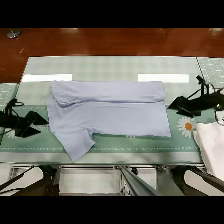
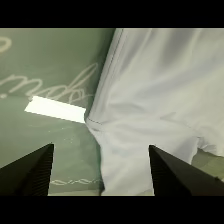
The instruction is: Fold the shirts.
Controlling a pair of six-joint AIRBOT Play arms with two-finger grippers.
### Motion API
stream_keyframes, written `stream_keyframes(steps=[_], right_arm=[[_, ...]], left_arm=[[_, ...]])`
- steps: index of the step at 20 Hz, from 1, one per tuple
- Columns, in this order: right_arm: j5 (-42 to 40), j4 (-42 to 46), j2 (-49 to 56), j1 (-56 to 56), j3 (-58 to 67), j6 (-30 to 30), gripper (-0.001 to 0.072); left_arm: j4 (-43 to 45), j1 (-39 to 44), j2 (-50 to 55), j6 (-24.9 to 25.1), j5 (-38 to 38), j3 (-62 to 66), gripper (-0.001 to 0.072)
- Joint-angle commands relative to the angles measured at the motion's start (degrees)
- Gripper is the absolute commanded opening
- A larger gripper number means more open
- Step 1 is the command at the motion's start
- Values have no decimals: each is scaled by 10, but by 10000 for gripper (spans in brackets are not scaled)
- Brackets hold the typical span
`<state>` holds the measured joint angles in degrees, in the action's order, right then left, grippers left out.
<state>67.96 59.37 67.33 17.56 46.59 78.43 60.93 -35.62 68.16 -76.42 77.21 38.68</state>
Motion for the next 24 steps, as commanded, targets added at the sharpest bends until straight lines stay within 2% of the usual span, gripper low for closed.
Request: stream_keyframes(steps=[1,4,6,9,10,11,12,14,16,22,24], right_arm=[[-46,-101,-73,4,-117,-42,618],[-28,-105,-77,4,-123,-47,618],[-25,-106,-77,4,-123,-45,618],[-24,-106,-77,11,-120,-42,618],[-14,-92,-77,24,-114,-39,618],[10,-66,-77,43,-103,-40,618],[47,-31,-77,64,-92,-40,618],[108,52,-77,104,-87,-31,618],[113,110,-79,108,-114,23,618],[73,52,-67,36,-188,27,618],[25,14,-50,18,-188,25,618]], left_arm=[[-93,-29,-53,14,-40,-119,702],[-107,17,-53,32,-68,-151,702],[-153,56,-53,54,-96,-168,702],[-164,135,-53,52,-157,-186,701],[-165,152,-53,53,-159,-184,666],[-164,160,-53,63,-145,-180,293],[-166,160,-53,94,-123,-172,36],[-166,156,-53,119,-86,-154,20],[-169,156,-54,119,-80,-144,20],[-173,156,-54,119,-81,-143,21],[-173,156,-54,119,-82,-143,21]])
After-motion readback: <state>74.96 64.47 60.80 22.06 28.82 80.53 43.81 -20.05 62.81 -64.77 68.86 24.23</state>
